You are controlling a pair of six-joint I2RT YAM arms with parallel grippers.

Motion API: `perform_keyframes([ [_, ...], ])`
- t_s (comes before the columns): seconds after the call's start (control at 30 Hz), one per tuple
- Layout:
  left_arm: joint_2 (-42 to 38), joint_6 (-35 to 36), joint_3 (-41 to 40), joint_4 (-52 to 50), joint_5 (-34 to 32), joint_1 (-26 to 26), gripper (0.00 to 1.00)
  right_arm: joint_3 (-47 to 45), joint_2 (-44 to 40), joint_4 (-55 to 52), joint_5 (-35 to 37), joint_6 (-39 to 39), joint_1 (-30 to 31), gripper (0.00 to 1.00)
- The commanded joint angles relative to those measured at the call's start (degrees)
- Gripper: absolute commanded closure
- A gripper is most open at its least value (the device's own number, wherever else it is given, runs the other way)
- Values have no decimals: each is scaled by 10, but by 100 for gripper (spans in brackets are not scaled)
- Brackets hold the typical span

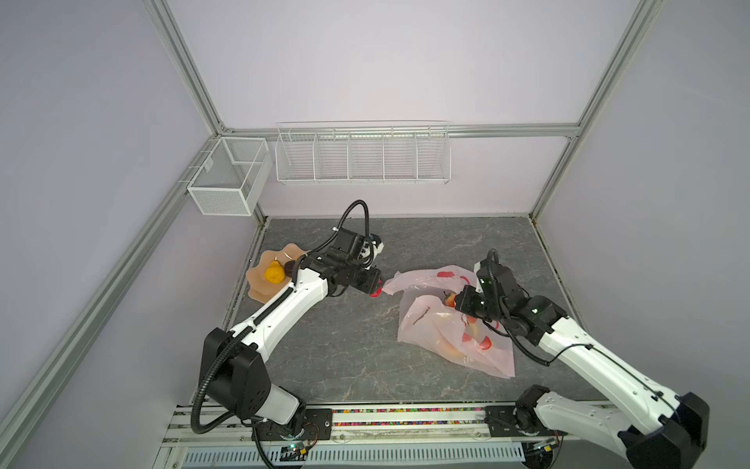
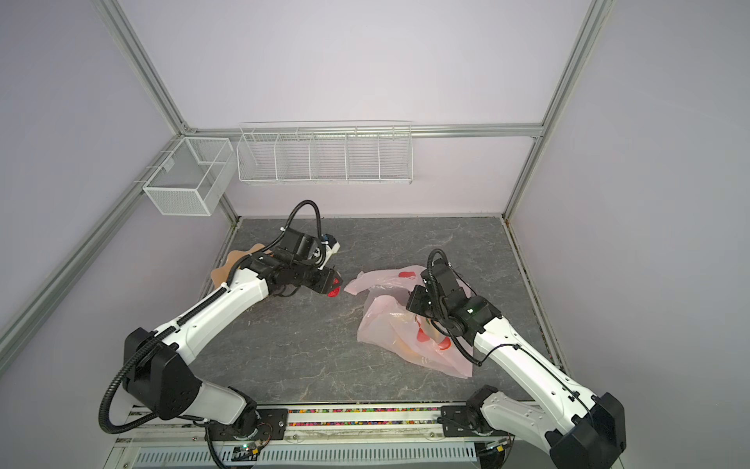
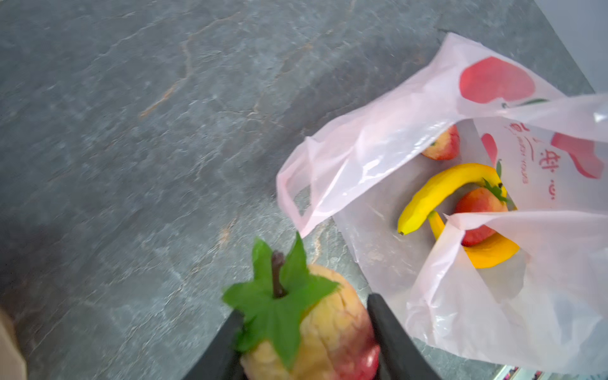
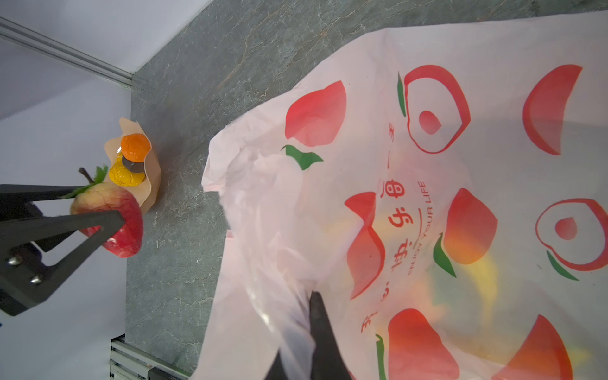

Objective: Place the fruits into the plastic bag
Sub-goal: Place the fruit in the plastic bag.

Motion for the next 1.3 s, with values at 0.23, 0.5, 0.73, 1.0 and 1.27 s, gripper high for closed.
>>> perform_keyframes([
  [0.23,100,135,93,-80,-2,-79,73,-5,-17,-11,4,-1,-1,94],
  [0.5,174,177,148,-134,4,-109,74,-4,-20,-11,7,-1,-1,94],
  [0.73,211,191,167,-145,-12,-121,75,-5,-22,-13,7,1,-1,94],
  [1.0,255,192,200,-160,5,-140,76,-7,-25,-14,9,2,-1,94],
  [1.27,294,150,243,-149,63,-163,76,-9,-26,-6,8,4,0,94],
])
